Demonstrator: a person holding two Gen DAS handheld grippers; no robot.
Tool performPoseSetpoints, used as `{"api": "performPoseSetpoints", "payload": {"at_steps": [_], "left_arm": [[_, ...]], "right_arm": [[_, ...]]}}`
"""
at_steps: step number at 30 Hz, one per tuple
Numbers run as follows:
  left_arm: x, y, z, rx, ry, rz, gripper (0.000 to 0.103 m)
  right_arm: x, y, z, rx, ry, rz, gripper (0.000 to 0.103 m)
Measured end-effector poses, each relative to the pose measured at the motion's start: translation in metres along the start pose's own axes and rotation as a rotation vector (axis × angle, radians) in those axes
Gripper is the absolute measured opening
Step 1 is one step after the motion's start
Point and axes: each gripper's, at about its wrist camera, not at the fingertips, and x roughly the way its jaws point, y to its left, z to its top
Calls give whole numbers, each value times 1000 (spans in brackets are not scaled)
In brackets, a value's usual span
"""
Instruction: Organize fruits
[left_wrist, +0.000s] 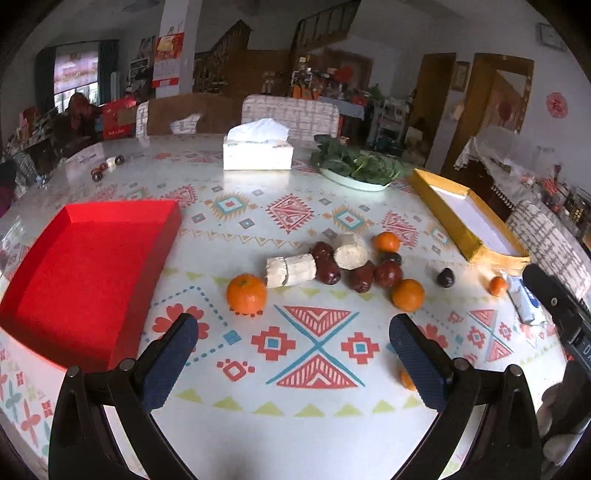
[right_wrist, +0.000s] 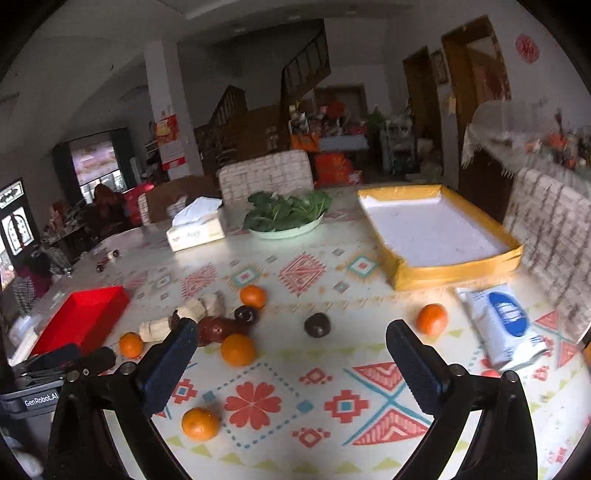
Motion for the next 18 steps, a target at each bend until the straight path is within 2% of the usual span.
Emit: {"api": "performPoseSetpoints", "payload": {"at_steps": [1,6,10,15,18], "left_arm": [[-11,1,0,15,-24,-5,103],[-82,31,29,-80,-182,-135,103],[-161,52,61,-48,-376,-116,103],[-250,80,104,21,-557,21,103],[-298,86,128,96,-699,226,103]], "right_arm": [[-6,1,2,-18,-19,-15,103],[-54,-14,36,-35,-128,-82,103],[-103,-41,80,10,-197,-105,103],[-180,-68,145,-3,-288,-186,103],[-224,-74,184,-31,-327,-244,103]]}}
